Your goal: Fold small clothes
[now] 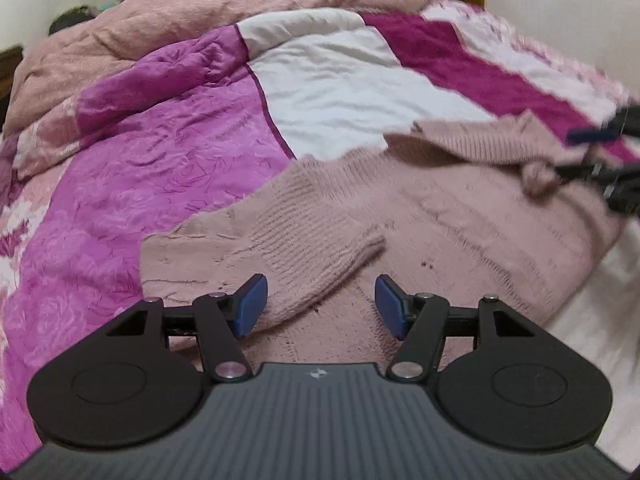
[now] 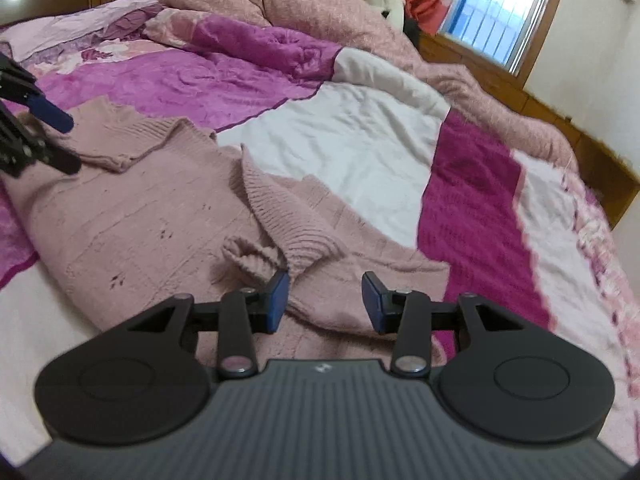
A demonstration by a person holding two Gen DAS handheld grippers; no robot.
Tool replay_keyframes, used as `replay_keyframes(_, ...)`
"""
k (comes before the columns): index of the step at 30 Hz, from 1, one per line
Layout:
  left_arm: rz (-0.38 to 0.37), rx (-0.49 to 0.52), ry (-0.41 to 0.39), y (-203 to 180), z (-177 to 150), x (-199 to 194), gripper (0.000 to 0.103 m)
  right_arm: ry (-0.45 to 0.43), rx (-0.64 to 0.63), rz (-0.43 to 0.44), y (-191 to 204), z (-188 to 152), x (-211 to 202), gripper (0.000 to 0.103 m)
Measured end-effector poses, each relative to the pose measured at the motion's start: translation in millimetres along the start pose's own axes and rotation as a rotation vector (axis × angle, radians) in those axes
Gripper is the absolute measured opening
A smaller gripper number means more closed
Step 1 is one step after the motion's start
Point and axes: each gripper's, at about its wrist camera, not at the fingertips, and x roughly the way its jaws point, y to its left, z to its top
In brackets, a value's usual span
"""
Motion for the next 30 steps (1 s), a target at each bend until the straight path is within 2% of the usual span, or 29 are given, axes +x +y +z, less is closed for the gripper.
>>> replay_keyframes(4, 0.046, 0.028, 0.005, -4, -2, 18, 0.065, -0.032, -0.029, 0.007, 2, 3, -7, 0.043)
replay_keyframes(6, 0.031, 0.028, -0.007, -3, -1, 23, 0.043, -0.028, -0.036, 0.028, 3, 3, -6, 0.043)
replay_keyframes(7, 0.011, 0.029, -0.009, -3, 0, 24, 0.027, -0.024, -0.042, 0.037, 5, 2, -4, 0.043)
replay_keyframes(8, 0.006, 0.016, -0.011, -2, 0, 24, 0.018, -0.018, -0.049, 0.042, 6, 0, -2, 0.043)
replay_keyframes(10, 0.009, -0.012, -0.024, 2, 3, 22, 0.010, -0.002, -0.055, 0.042, 9, -2, 4, 0.043)
replay_keyframes(13, 0.045, -0.072, -0.069, 15, 10, 14, 0.010, 0.015, -0.031, 0.063, 8, -4, 13, 0.043)
replay_keyframes(16, 0.149, -0.108, -0.101, 33, 19, 13, 0.010, 0.020, -0.013, 0.075, 7, -5, 19, 0.043)
replay_keyframes(19, 0.210, -0.191, -0.061, 60, 27, 25, 0.010, 0.021, -0.012, 0.075, 7, -5, 24, 0.043)
replay_keyframes(23, 0.299, -0.217, -0.026, 78, 31, 39, 0.011, 0.026, -0.012, 0.072, 8, -5, 23, 0.043)
replay_keyframes(25, 0.298, -0.253, -0.008, 87, 31, 43, 0.011, 0.028, -0.027, 0.070, 9, -5, 21, 0.043)
replay_keyframes(30, 0.205, -0.381, -0.028, 103, 22, 33, 0.015, 0.035, -0.082, 0.079, 10, -4, 21, 0.043)
